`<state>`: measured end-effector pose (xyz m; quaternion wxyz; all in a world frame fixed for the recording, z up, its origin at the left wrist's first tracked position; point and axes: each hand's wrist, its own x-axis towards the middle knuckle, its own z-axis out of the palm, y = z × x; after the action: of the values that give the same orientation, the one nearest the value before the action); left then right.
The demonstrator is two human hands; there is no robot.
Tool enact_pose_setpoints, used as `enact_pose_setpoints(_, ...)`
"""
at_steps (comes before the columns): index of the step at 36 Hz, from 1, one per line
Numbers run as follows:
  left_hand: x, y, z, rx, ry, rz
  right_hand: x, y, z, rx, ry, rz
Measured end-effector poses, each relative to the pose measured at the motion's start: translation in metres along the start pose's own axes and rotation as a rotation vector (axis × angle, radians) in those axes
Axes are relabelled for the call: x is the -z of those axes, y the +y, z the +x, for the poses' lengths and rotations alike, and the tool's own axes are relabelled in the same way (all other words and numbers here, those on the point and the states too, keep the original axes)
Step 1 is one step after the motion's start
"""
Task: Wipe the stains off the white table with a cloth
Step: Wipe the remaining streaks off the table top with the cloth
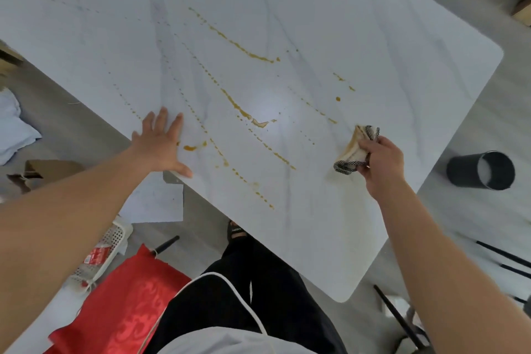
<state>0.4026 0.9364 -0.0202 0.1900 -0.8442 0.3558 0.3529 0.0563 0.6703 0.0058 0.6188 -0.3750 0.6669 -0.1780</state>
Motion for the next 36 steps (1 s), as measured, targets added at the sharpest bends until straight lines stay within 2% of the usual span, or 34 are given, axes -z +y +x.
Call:
enact_pose_setpoints(6,0.003,0.005,0.003,0.029,-0.016,0.023,-0.012,-0.046,0.065,0.206,0.064,-0.238)
enact_pose_setpoints(12,0.001,0.004,0.010,0.034,-0.029,0.047,-0.034,-0.079,0.125,0.501,0.123,-0.751)
enact_pose_setpoints(16,0.000,0.003,0.009,0.023,-0.035,0.054,-0.049,-0.083,0.147,0.608,0.123,-1.129)
enact_pose_setpoints(19,0.000,0.003,0.010,0.021,-0.033,0.055,-0.056,-0.081,0.159,0.684,0.117,-1.300)
enact_pose_setpoints(27,0.000,0.002,0.011,0.022,-0.042,0.043,-0.068,-0.055,0.156,0.639,0.194,-1.111)
enact_pose_setpoints(30,0.000,-0.001,0.011,0.014,-0.049,0.046,-0.063,-0.031,0.146,0.751,0.154,-1.144)
enact_pose_setpoints(33,0.000,-0.002,0.011,0.008,-0.055,0.048,-0.055,-0.010,0.141,0.948,0.031,-1.245)
enact_pose_setpoints(36,0.001,-0.001,0.011,0.005,-0.057,0.049,-0.048,-0.017,0.143,0.997,-0.073,-1.273)
